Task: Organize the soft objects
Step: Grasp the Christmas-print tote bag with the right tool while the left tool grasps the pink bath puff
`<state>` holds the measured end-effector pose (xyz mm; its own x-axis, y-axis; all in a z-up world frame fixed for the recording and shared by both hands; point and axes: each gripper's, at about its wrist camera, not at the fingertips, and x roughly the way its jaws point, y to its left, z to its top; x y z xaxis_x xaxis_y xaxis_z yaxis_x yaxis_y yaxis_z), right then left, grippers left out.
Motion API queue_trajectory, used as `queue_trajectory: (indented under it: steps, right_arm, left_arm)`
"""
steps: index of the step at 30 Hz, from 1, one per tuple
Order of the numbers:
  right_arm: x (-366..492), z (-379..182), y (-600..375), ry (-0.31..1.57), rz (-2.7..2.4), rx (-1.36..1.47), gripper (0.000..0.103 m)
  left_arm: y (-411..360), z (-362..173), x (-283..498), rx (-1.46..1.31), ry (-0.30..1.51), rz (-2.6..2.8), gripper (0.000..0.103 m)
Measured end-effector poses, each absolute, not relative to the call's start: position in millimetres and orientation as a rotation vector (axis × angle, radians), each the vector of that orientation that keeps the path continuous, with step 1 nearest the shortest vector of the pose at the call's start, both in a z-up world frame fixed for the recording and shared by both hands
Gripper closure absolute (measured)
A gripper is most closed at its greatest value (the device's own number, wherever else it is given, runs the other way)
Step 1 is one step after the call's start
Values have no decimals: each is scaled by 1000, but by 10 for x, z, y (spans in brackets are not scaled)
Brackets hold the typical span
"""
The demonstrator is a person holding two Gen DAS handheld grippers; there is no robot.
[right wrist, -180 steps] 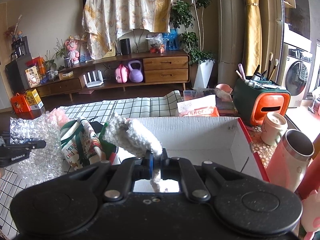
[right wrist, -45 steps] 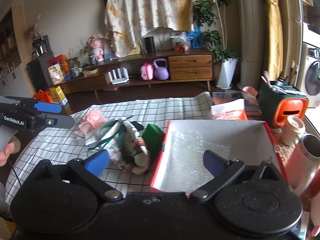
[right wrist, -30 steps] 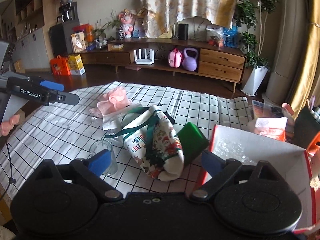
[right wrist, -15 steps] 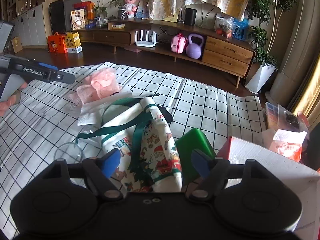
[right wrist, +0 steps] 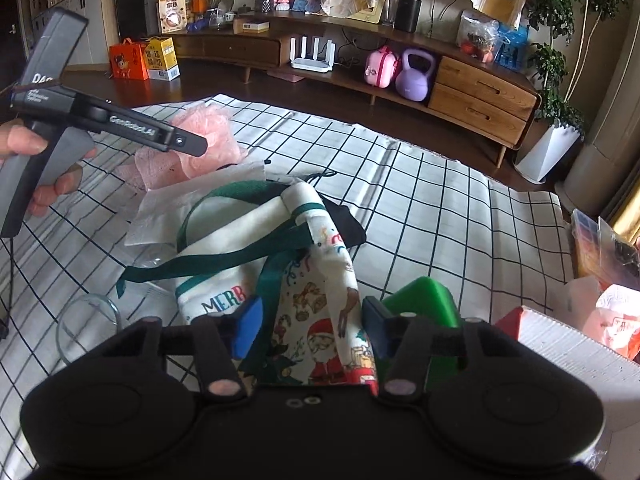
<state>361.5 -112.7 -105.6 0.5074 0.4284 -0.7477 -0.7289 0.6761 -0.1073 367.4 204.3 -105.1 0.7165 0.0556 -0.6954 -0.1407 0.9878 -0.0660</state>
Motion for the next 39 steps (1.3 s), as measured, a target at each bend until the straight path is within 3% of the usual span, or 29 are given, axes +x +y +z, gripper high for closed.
queue_trajectory:
  steps: [5,9,11,13,15,19,28,39]
  right_arm:
    - [3600,-1099,-1111,744,702,-467,70]
    - [3612,-1089,-1141,729,675,-466,90]
    - [3627,-1080,-1165,723,658,-458,93]
    - [3624,-1071,-1190,719,647,-445,97]
    - [3603,-1062,-1204,710,625,-445,98]
    - [3520,-1006,-1239,695,617,-429,100]
    - [3238,-726,-1392,638,587,-381,102]
    - [2987,-249,-1706,580,518,-291,102]
  left_arm:
    - [2042,-1162,3729,-106,766,136,4]
    - [2038,-1172,3712,-111,768,139,33]
    - [2033,-1150,3686,-106,758,141,41]
    - [2030,-1114,3653,-102,747,143,58]
    - [2035,-1079,3635,-101,752,152,67]
    - [2046,-1009,3561,-86,734,177,78]
    - [2133,-719,3329,-90,695,213,84]
    - [2064,-112,2921,-86,647,205,85]
